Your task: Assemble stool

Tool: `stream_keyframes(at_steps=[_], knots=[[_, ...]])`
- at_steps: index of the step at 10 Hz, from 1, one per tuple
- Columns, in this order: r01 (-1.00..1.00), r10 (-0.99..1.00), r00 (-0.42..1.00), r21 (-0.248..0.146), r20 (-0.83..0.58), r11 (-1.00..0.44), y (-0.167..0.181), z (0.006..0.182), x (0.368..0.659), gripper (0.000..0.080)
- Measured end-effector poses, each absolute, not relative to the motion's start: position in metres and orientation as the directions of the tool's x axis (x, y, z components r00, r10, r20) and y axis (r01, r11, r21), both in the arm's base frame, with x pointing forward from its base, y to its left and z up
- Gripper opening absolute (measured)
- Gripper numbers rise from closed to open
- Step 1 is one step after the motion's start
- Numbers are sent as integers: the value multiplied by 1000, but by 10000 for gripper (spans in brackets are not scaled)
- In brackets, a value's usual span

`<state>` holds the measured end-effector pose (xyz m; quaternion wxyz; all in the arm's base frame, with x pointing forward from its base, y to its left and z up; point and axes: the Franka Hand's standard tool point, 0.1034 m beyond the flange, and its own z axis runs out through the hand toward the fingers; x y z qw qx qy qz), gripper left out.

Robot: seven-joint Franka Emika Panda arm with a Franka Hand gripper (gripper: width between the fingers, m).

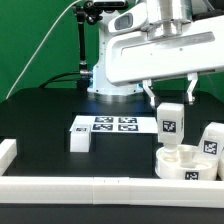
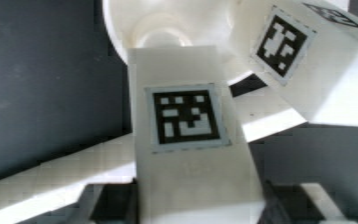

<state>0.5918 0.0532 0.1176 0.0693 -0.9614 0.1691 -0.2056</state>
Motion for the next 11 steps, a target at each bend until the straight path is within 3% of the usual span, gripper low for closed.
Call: stream_keyframes(at_steps=[8,11], knots=[[-301,-354,858,-195,372,-934,48,111,593,335],[-300,-350,864,-187,362,-935,49,100,591,335]])
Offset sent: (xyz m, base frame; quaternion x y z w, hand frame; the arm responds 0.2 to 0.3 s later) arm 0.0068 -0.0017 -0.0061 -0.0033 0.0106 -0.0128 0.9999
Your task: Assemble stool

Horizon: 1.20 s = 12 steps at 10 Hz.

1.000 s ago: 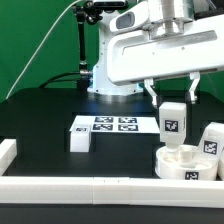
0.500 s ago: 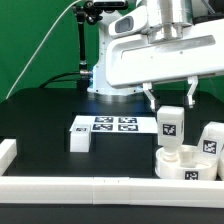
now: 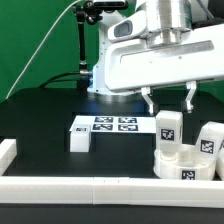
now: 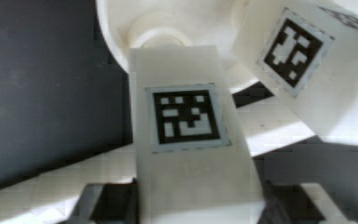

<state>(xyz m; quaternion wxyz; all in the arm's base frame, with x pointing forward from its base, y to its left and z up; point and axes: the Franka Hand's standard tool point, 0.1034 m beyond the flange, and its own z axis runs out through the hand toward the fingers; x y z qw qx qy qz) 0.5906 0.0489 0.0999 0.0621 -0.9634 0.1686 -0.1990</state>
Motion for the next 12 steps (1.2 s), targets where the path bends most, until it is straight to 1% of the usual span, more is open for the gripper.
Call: stream_keyframes(at_steps=[3,6,8,9,10,11,12], knots=[[-301,-347,868,-180,354,-937,50,91,588,335],[-288,-330,839,-161,432,-944,49,91,585,335],[-288,-330,839,-162,432,-944,49,91,586,335],[-289,-331,839,-163,432,-943,50,91,586,499],[-288,-333,842,-170,425,-943,52,96,586,600],[-285,-334,844,-176,420,-942,54,102,587,600],[-283,-334,847,-181,412,-942,54,107,588,639]])
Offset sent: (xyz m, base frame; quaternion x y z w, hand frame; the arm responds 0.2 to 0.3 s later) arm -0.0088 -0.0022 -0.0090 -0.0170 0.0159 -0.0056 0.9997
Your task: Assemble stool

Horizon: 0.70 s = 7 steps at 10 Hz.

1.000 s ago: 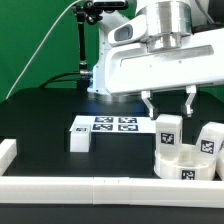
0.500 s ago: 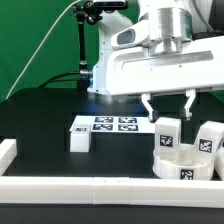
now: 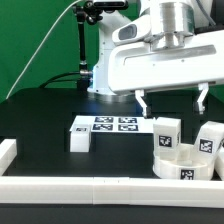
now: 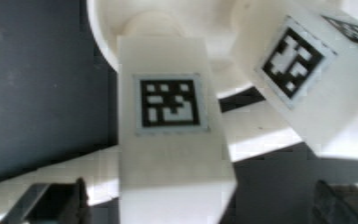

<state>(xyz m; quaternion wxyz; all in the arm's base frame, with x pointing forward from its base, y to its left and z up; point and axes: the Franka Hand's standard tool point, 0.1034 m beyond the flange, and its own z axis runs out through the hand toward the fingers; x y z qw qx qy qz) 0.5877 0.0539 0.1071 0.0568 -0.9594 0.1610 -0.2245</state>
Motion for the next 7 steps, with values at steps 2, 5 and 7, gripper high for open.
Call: stream_keyframes(at_steps=[2,5,7], knots=[[-284,-335,849,-183,408,-941,53,109,588,648],[-288,-339,850,-182,404,-940,51,107,587,648],[-400,-452,830,-217,326,-891,42,101,580,648]])
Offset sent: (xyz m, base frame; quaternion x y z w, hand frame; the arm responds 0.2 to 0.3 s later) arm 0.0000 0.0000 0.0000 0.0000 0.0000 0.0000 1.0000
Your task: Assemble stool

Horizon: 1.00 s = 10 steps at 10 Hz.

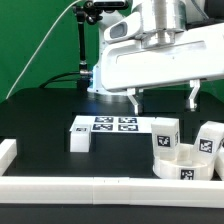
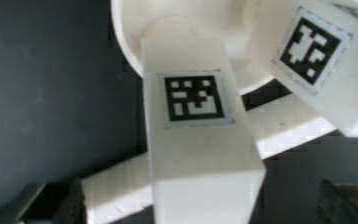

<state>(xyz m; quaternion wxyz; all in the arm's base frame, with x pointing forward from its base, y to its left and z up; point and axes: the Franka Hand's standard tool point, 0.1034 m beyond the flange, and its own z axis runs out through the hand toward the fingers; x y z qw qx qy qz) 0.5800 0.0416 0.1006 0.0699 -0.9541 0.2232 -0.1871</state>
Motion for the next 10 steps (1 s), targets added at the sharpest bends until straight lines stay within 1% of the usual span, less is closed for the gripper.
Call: stream_keyframes(at_steps=[1,4,5,6,9,10], knots=[[-423,-469,853,-223,229,-878,45,97,575,648],[-448,-463,886,-231,14,-864,42,97,573,648],[-458,-466,885,-229,-24,-859,41,98,574,648],[-456,-460,887,-215,-34,-864,41,97,579,648],[-456,-461,887,-215,-31,-863,41,96,579,648],[-484,-483,874,-201,-55,-852,41,95,577,648]])
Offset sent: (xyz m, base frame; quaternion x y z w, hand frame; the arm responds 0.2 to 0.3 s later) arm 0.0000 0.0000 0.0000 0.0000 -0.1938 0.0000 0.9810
